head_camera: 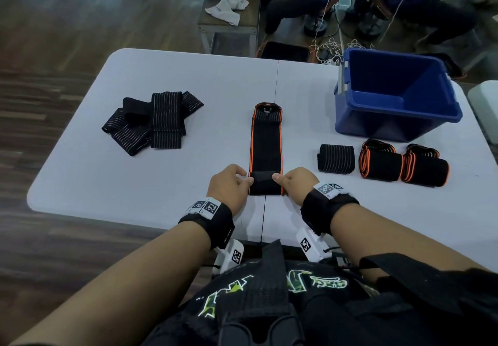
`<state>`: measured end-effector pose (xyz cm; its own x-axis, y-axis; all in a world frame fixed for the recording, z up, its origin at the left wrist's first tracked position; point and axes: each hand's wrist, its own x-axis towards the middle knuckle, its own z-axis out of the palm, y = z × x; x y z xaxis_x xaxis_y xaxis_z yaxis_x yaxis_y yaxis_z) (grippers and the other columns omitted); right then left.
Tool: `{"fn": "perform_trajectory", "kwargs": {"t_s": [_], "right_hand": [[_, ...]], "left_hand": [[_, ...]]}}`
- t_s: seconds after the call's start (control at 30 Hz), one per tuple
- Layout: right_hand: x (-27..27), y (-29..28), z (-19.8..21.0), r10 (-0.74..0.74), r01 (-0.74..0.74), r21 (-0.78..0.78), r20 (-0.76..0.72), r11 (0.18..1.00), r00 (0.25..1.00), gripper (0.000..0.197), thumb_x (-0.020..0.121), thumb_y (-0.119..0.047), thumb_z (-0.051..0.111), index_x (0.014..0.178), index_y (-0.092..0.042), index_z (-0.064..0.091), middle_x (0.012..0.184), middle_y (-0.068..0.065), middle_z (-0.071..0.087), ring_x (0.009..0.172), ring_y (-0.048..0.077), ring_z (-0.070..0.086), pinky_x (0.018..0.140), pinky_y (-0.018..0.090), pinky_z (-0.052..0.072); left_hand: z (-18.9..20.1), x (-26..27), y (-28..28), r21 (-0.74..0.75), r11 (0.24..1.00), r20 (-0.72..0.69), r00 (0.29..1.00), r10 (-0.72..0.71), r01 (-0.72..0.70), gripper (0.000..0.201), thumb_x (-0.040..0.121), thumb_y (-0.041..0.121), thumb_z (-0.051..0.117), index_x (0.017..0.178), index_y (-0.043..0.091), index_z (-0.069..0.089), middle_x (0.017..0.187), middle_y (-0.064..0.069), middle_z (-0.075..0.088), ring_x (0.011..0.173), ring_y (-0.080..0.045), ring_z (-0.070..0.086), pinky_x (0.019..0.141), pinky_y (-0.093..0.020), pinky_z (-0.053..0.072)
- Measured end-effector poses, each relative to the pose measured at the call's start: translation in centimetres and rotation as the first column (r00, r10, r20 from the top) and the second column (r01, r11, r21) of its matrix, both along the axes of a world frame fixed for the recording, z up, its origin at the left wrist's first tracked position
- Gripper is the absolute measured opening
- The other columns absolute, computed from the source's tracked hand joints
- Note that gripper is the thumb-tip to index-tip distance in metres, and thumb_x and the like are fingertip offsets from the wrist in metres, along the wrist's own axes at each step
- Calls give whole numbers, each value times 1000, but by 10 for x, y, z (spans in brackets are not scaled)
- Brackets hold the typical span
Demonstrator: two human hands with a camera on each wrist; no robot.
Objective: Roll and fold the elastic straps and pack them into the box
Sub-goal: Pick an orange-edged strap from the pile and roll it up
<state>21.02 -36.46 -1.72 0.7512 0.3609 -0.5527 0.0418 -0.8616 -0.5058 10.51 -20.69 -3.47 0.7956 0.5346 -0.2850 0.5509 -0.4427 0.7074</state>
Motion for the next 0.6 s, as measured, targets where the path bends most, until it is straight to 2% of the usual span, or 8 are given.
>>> {"fn": "perform_trajectory", "kwargs": {"t_s": [0.17,0.3,0.4,0.43,0.53,0.6], "right_hand": [[3,4,1,5,-4,-61,7,998,1000,59,98,-49,52,50,-14,50,52,3,45,50,20,45,52,28,32],[4,9,2,81,-71,-184,46,980,996,51,97,-49,53,63,-11,50,61,4,50,60,24,52,56,30,35],[1,5,3,103,-83,-102,209,991,973,30,93,-40,62,94,-13,49,85,5,55,76,27,58,63,34,44],[0,5,4,142,-128,-71,261,989,955,27,93,-36,62,99,-14,47,92,6,53,77,28,58,67,36,48],[-5,7,8,348,-317,-142,374,938,860,11,97,-25,54,101,-15,52,99,10,49,74,30,56,70,40,53],[-5,10,11,442,-378,-232,393,896,807,5,96,-15,53,98,-11,54,99,10,47,72,31,56,69,41,54]], "left_hand": [[6,2,-2,30,997,19,997,-72,71,7,94,29,62,98,30,56,66,6,70,71,-9,65,62,-21,44],[7,5,-2,92,983,-15,987,-157,158,8,96,28,59,91,34,58,63,5,67,66,-12,64,63,-25,48],[8,6,-1,165,956,-35,970,-239,242,8,98,30,55,98,31,64,73,5,69,72,-14,64,72,-31,53],[9,7,0,199,942,-35,962,-270,271,12,99,30,55,102,28,66,80,3,70,76,-16,64,76,-34,54],[8,6,1,311,886,-47,937,-347,343,23,101,28,53,111,19,71,104,-2,64,88,-21,62,81,-36,52],[5,6,0,403,834,-30,916,-400,377,25,100,24,54,107,12,74,111,-4,59,90,-24,58,80,-36,52]]}}
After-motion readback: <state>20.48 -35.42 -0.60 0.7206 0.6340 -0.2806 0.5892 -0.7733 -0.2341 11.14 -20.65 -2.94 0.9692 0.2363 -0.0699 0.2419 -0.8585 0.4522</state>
